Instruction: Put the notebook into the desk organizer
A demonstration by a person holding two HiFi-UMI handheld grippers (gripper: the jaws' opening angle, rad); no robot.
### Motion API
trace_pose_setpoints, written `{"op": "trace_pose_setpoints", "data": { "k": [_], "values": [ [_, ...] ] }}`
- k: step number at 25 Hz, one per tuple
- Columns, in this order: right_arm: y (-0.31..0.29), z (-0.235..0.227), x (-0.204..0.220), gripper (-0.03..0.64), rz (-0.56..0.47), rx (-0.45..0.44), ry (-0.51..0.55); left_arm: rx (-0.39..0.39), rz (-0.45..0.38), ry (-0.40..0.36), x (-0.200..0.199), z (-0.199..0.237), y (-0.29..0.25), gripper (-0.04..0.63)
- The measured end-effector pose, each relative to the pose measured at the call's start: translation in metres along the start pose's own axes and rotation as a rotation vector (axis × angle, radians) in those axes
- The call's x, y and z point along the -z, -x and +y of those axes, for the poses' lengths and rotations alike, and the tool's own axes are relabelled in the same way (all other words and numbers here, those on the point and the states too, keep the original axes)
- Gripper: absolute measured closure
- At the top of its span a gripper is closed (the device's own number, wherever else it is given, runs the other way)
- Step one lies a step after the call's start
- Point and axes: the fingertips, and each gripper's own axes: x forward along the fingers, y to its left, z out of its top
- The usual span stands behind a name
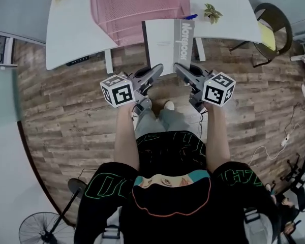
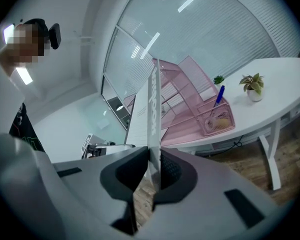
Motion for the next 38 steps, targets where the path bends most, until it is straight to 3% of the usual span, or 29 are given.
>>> {"op": "trace_pose_setpoints", "data": {
  "k": [7,16,21,24,30,33,36,38],
  "values": [
    [-0.038,0.021,-0.006,0.597,0.023,-0.063,0.016,0.008,-0.076,0.077,-0.024,0.016,0.035,0.591],
    [-0.056,0.025,-0.028,0.531,0.01,-0.018,0.123,0.058,-0.13,0.198,-0.05,0.024,0.042,0.591],
    [-0.073,0.018,-0.043,0.42,0.019,0.019,0.16,0.093,-0.217,0.343,-0.081,0.038,0.043,0.586],
    [-0.078,0.012,-0.05,0.42,0.047,0.06,0.242,0.108,-0.246,0.395,-0.099,0.047,0.043,0.578],
    [-0.082,0.008,-0.056,0.422,0.169,0.157,0.457,0.106,-0.247,0.403,-0.118,0.054,0.037,0.557],
    [-0.084,0.012,-0.045,0.433,0.265,0.116,0.506,0.1,-0.257,0.398,-0.129,0.058,0.031,0.535],
    [-0.089,0.03,-0.044,0.564,0.269,0.03,0.549,0.089,-0.24,0.394,-0.133,0.06,0.025,0.528],
    [-0.096,0.041,-0.048,0.595,0.247,-0.01,0.573,0.091,-0.226,0.391,-0.134,0.059,0.024,0.523]
  ]
}}
